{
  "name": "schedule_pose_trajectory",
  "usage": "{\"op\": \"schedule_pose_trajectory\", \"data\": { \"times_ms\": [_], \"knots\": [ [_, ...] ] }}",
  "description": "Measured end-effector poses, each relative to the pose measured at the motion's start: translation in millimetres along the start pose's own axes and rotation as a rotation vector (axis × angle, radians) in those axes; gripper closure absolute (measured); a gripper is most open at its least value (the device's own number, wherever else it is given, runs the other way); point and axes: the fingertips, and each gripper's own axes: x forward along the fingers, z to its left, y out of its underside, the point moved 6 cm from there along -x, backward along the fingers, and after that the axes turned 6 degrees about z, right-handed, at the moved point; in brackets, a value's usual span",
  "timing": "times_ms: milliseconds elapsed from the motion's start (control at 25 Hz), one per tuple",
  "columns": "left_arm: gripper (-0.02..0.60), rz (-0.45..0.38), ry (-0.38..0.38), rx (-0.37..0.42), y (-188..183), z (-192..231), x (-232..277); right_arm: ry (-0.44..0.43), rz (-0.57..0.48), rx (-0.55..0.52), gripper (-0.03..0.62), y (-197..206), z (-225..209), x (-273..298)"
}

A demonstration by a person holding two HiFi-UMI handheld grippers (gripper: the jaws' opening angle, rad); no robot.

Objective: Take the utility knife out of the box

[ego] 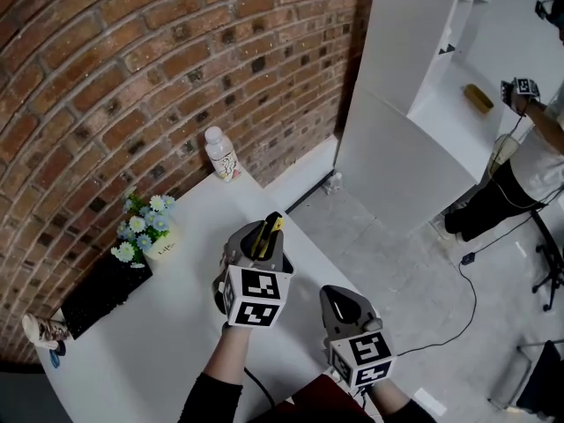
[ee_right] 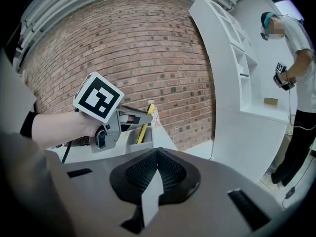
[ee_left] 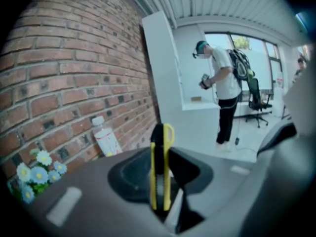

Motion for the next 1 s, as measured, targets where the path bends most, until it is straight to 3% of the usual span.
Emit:
{"op": "schedule_pose_trajectory", "data": {
  "times_ms": [1000],
  "knots": [
    [0.466,-0.130,-0.080,-0.086,-7,12,-74,-0.025,-0.062,-0.049,0.586,-12,27,-28]
  ]
}}
